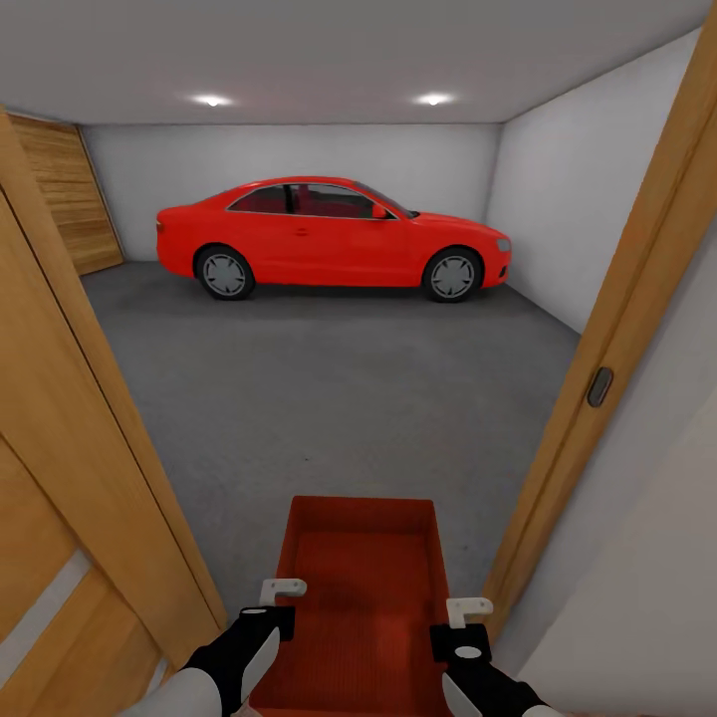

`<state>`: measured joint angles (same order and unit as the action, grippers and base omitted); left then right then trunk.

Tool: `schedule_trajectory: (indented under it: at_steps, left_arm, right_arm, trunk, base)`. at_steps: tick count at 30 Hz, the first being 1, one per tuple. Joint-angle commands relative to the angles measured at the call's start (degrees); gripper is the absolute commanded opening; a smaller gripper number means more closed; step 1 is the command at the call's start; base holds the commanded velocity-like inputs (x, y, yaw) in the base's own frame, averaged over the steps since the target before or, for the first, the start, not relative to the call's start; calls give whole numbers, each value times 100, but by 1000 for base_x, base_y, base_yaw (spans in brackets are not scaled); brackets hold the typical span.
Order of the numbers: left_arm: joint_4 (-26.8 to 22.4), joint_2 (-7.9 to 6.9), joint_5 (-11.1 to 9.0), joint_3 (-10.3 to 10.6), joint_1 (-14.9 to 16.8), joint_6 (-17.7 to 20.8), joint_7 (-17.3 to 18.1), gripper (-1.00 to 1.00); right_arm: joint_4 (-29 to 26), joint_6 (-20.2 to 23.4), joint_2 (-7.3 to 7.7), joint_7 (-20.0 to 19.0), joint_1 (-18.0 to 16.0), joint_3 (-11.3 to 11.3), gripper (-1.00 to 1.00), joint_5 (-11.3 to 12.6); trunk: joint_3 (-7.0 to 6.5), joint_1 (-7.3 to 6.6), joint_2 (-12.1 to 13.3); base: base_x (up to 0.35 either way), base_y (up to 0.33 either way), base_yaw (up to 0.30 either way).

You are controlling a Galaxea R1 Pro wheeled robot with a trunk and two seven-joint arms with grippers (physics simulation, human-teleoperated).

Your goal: Move the two storage containers from the living room to the garage. In the garage, place one container on the floor and stack the other container on top of it (either order is fine).

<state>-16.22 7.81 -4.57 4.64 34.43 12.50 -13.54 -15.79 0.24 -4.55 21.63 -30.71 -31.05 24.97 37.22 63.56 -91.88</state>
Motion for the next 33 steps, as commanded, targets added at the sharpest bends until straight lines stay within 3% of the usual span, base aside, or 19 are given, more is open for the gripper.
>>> schedule_trajectory:
  at_steps: [1, 8, 33]
  left_arm:
    - [-30, -8, 123, 46, 2, 51, -78, -100]
    - [-30, -18, 123, 46, 2, 68, -74, -100]
    - [-30, -25, 123, 46, 2, 69, -78, -100]
  right_arm:
    - [76, -4, 7, 61, -6, 11, -100, 99]
    - [76, -6, 5, 61, -6, 11, -100, 100]
    - [76, -6, 0, 61, -6, 11, -100, 99]
  trunk:
    - [5, 0, -3]
    - [5, 0, -3]
    - [5, 0, -3]
  base:
    - [0, 0, 0]
    - [74, 0, 0]
    - [317, 0, 0]
